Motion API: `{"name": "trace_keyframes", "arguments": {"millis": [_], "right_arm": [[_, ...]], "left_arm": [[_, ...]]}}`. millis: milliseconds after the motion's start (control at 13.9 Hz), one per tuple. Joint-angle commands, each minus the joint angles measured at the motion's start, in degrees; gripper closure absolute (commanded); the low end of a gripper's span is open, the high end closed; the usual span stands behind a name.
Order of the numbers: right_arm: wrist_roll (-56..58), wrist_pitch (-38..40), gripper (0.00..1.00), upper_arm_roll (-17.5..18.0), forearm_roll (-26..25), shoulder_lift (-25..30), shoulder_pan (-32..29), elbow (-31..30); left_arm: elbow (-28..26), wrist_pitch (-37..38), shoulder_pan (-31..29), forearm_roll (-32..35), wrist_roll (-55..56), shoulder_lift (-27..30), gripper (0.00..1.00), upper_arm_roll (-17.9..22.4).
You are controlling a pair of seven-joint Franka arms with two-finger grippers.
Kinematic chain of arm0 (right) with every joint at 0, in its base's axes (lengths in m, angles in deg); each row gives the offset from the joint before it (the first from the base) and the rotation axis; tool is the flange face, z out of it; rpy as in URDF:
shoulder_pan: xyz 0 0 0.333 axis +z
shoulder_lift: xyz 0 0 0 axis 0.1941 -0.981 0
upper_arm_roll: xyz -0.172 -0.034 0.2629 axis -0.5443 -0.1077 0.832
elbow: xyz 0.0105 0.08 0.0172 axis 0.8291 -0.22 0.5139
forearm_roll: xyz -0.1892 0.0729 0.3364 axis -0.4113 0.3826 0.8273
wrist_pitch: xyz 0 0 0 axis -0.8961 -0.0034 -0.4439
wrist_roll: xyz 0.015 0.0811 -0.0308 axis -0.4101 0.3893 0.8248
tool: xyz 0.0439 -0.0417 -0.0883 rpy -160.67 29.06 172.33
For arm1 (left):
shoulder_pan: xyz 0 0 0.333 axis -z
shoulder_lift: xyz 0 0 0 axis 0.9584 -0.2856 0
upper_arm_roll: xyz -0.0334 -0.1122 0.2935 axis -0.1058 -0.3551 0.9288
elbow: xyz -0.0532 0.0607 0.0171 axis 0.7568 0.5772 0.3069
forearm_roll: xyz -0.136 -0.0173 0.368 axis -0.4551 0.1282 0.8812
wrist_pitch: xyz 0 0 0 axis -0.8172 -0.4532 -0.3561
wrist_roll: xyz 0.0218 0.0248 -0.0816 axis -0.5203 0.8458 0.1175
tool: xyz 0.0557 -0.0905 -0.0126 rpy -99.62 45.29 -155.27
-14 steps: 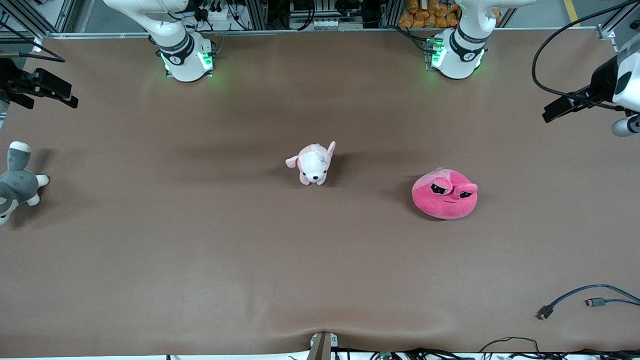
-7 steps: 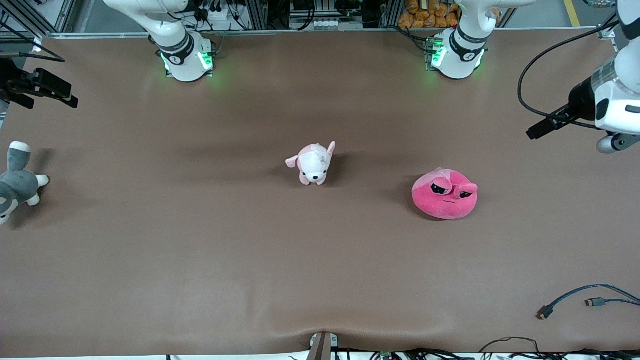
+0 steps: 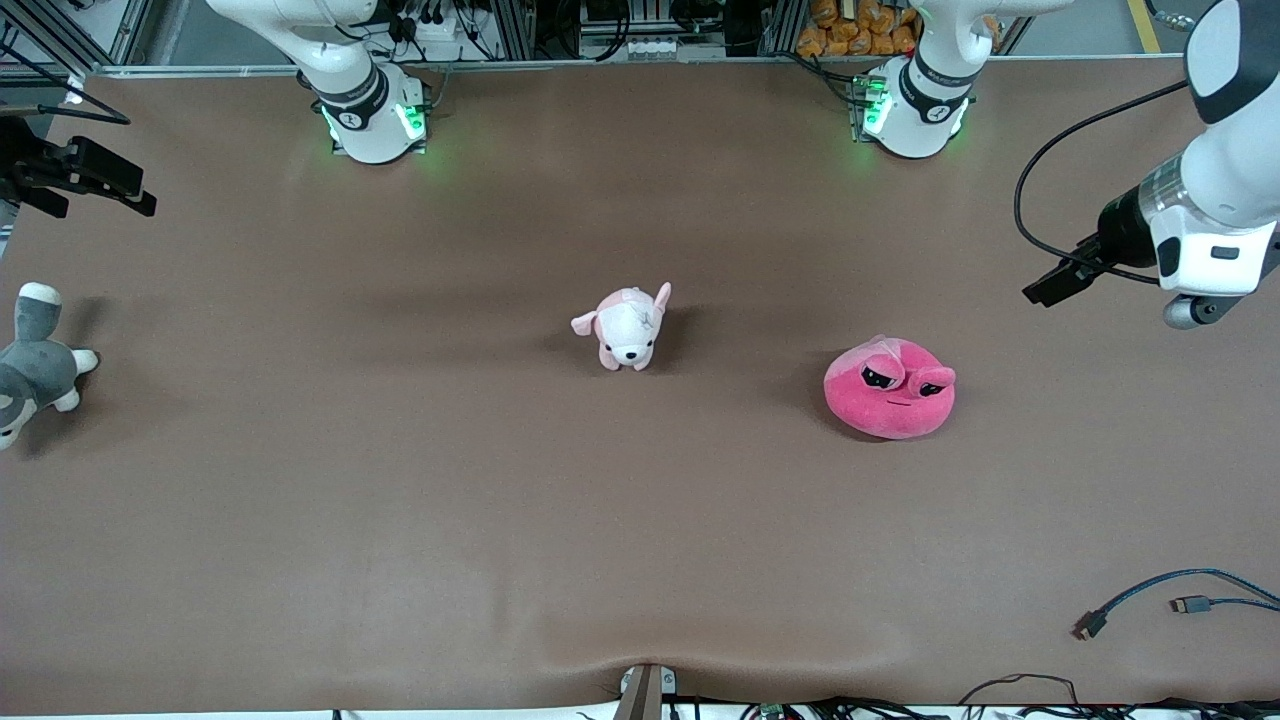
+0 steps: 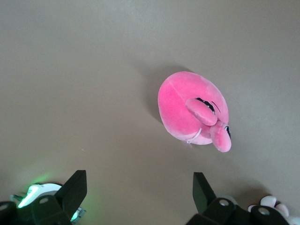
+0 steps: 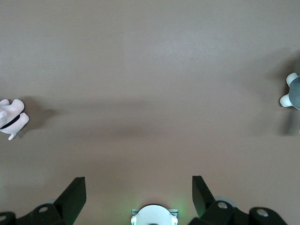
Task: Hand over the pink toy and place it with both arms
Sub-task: 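Move the left gripper down over the pink plush toy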
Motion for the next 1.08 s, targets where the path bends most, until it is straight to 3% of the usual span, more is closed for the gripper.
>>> {"name": "trace_keyframes", "arguments": {"millis": [0, 287, 645, 1004], "right_arm": [[-0.2, 0.7, 0.0, 0.1, 0.2, -0.3, -0.3, 1.0], [-0.2, 0.7, 0.0, 0.1, 0.2, -0.3, -0.3, 1.0], [-0.2, 0.7, 0.0, 0.0, 0.2, -0.4, -0.4, 1.0], [-0.1, 0.7, 0.0, 0.0, 0.2, -0.4, -0.4, 1.0]], "left_arm": [[-3.4, -2.8, 0.2, -1.3, 5.5, 1.1, 0.0, -0.8], [-6.7, -6.7, 0.2, -5.0, 14.8, 0.7, 0.0, -0.9], [-6.9, -10.7, 0.4, -6.5, 31.4, -3.8, 0.0, -2.1], [-6.9, -15.5, -0.4, -10.7, 36.2, -8.3, 0.0, -2.3]]}}
